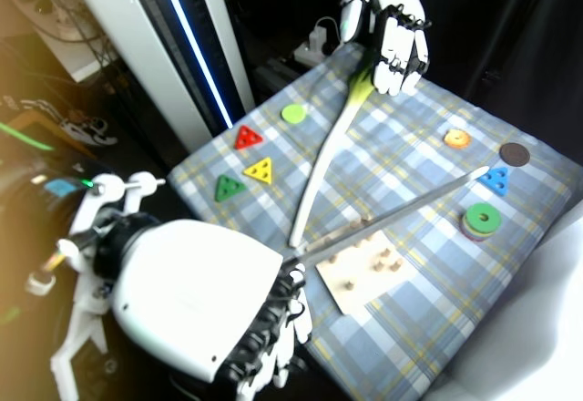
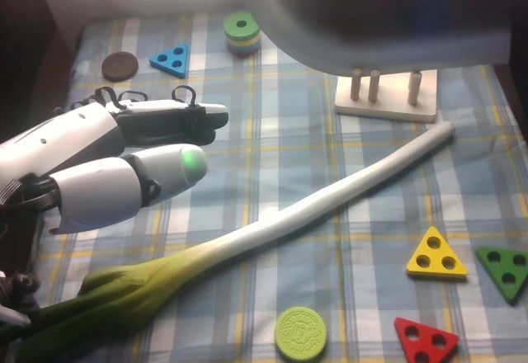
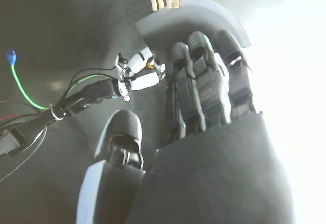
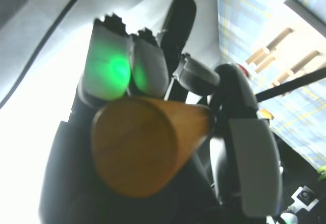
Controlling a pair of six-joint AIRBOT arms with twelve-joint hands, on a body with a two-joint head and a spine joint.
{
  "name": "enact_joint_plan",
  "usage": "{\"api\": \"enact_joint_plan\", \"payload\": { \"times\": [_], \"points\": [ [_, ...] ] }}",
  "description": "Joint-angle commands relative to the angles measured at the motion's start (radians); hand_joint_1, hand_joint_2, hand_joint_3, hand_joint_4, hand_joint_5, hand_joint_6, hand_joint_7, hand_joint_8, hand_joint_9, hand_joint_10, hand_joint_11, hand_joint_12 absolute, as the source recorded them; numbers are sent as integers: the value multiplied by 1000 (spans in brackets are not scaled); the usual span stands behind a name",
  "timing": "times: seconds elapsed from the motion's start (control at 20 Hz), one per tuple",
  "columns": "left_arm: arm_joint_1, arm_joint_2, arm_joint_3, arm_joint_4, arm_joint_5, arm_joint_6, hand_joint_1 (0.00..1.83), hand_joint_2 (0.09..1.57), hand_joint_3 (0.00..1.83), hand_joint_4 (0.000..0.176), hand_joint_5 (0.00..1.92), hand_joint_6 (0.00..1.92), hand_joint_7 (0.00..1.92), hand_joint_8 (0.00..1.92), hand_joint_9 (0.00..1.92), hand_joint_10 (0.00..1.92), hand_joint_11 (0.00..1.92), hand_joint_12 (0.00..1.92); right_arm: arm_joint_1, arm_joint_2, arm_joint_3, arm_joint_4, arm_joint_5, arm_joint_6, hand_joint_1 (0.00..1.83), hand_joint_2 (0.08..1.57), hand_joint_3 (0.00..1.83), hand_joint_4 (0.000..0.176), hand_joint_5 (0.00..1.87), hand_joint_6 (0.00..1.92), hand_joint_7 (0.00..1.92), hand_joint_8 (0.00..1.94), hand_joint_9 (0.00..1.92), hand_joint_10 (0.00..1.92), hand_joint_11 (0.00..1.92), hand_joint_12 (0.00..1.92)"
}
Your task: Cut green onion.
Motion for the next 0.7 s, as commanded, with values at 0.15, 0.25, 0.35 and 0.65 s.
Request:
{"api": "enact_joint_plan", "payload": {
  "times": [0.15,0.25,0.35,0.65],
  "points": [
    [-2,-3,-5,5,-127,-5,1,1466,0,0,438,8,519,0,473,0,37,915,-20,18,-8,14,95,-8,545,1382,0,0,1106,1921,1239,1941,1372,1921,1387,1921],
    [-2,-6,-5,5,-128,-5,0,1471,0,0,415,0,513,0,475,2,66,930,-37,26,-20,15,98,-8,561,1372,0,0,1101,1921,1229,1941,1351,1921,1345,1921],
    [-1,-6,-5,5,-127,-5,20,1471,0,0,407,2,493,1,458,0,37,933,-48,31,-28,15,101,-8,512,1378,2,0,1180,1921,1346,1941,1454,1921,1434,1921],
    [1,-7,-5,3,-126,-5,0,1473,0,0,400,1,491,1,453,0,3,949,-61,30,-25,13,98,-8,532,1404,1,0,1206,1921,1393,1941,1501,1921,1509,1921]
  ]
}}
